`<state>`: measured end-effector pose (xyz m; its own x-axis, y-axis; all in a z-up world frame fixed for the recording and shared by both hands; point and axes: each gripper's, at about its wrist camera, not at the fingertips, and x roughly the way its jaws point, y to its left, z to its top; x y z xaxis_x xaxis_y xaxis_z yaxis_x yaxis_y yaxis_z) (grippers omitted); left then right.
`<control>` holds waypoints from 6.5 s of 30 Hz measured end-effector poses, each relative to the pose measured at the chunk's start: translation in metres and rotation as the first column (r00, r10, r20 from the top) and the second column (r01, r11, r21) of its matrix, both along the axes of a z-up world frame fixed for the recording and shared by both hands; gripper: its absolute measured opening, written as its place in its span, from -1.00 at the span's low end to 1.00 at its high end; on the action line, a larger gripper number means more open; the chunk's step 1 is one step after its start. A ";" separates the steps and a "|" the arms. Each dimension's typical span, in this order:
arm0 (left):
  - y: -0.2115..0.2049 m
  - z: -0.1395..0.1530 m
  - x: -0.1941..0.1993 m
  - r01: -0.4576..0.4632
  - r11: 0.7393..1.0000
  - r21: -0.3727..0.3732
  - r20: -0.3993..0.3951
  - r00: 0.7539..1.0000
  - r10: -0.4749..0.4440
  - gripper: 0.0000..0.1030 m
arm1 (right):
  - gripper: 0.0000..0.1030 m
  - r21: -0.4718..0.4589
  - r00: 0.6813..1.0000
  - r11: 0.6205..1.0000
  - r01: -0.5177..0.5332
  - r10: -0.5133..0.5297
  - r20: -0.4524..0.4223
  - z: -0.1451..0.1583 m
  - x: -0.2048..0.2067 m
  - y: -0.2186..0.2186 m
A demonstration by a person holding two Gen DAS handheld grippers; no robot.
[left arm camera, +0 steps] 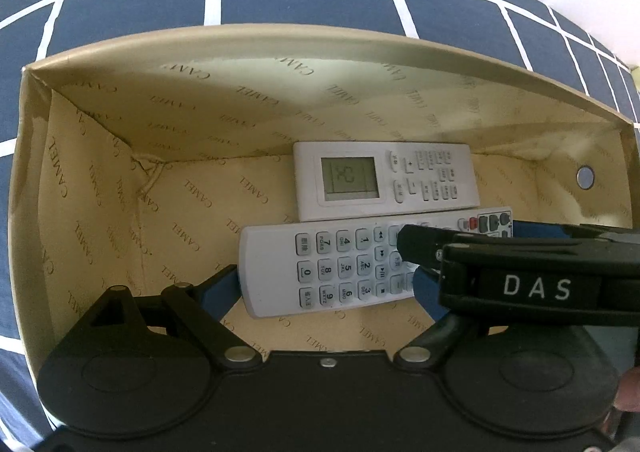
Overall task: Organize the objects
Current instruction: 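Lower the TV remote into the box and open the right tool, then lift the open right tool out of the box, then move the right tool toward the clear screwdriver-set case, then close the right tool on the screwdriver-set case, then carry the screwdriver-set case with the right tool over the box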
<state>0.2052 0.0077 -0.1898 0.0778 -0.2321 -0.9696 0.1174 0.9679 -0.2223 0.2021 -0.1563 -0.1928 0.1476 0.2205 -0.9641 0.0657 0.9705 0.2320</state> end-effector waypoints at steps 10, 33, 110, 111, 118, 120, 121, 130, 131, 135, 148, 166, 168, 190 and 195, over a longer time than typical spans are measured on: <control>0.001 0.009 -0.003 -0.005 1.000 0.015 0.018 1.000 0.005 0.78 | 0.85 -0.018 1.000 1.000 0.007 -0.007 0.004 0.002 -0.001 -0.002; -0.013 0.119 -0.082 -0.029 0.999 0.021 0.181 0.983 0.025 0.79 | 0.86 0.043 0.987 0.999 -0.017 0.010 0.163 0.101 -0.065 -0.011; -0.365 0.067 -0.250 0.484 0.862 0.152 0.036 0.869 -0.494 1.00 | 1.00 0.112 0.799 0.799 0.591 -0.599 0.062 0.076 -0.331 -0.367; -0.366 0.063 -0.249 0.499 0.854 0.146 0.028 0.861 -0.507 1.00 | 1.00 0.107 0.785 0.784 0.611 -0.618 0.049 0.070 -0.333 -0.365; -0.378 0.036 -0.236 0.607 0.783 0.138 -0.013 0.791 -0.611 0.99 | 1.00 0.056 0.708 0.707 0.705 -0.706 -0.004 0.040 -0.334 -0.359; -0.381 0.028 -0.233 0.624 0.771 0.130 -0.026 0.779 -0.626 0.98 | 1.00 0.051 0.689 0.688 0.724 -0.725 -0.013 0.033 -0.331 -0.359; -0.383 0.025 -0.231 0.628 0.768 0.123 -0.032 0.776 -0.630 0.98 | 1.00 0.048 0.681 0.680 0.732 -0.732 -0.018 0.029 -0.330 -0.358; -0.389 -0.006 -0.223 0.678 0.729 0.094 -0.074 0.735 -0.674 0.79 | 0.94 0.016 0.652 0.653 0.758 -0.756 -0.057 0.000 -0.319 -0.349; -0.389 -0.008 -0.223 0.682 0.726 0.085 -0.077 0.731 -0.678 0.78 | 0.93 0.014 0.652 0.653 0.758 -0.756 -0.059 -0.002 -0.318 -0.348; -0.392 -0.009 -0.221 0.685 0.725 0.073 -0.066 0.729 -0.681 0.73 | 0.79 0.007 0.663 0.665 0.747 -0.745 -0.075 -0.006 -0.316 -0.346; -0.403 -0.008 -0.222 0.702 0.712 0.026 -0.080 0.711 -0.699 0.15 | 0.43 0.008 0.677 0.678 0.735 -0.732 -0.072 -0.010 -0.310 -0.347; -0.394 0.004 -0.213 0.682 0.730 0.043 -0.058 0.731 -0.679 0.14 | 0.12 -0.019 0.718 0.720 0.694 -0.694 -0.052 -0.004 -0.302 -0.340; -0.390 0.010 -0.211 0.670 0.741 0.043 -0.047 0.742 -0.668 0.14 | 0.12 -0.020 0.731 0.732 0.681 -0.682 -0.042 0.002 -0.298 -0.338; -0.281 0.117 -0.188 0.369 0.928 0.047 0.154 0.915 -0.372 0.12 | 0.12 -0.003 0.900 0.912 0.411 -0.405 0.161 0.109 -0.236 -0.253; -0.244 0.133 -0.188 0.277 0.960 0.049 0.182 0.942 -0.281 0.12 | 0.12 -0.003 0.930 0.947 0.320 -0.313 0.194 0.126 -0.227 -0.220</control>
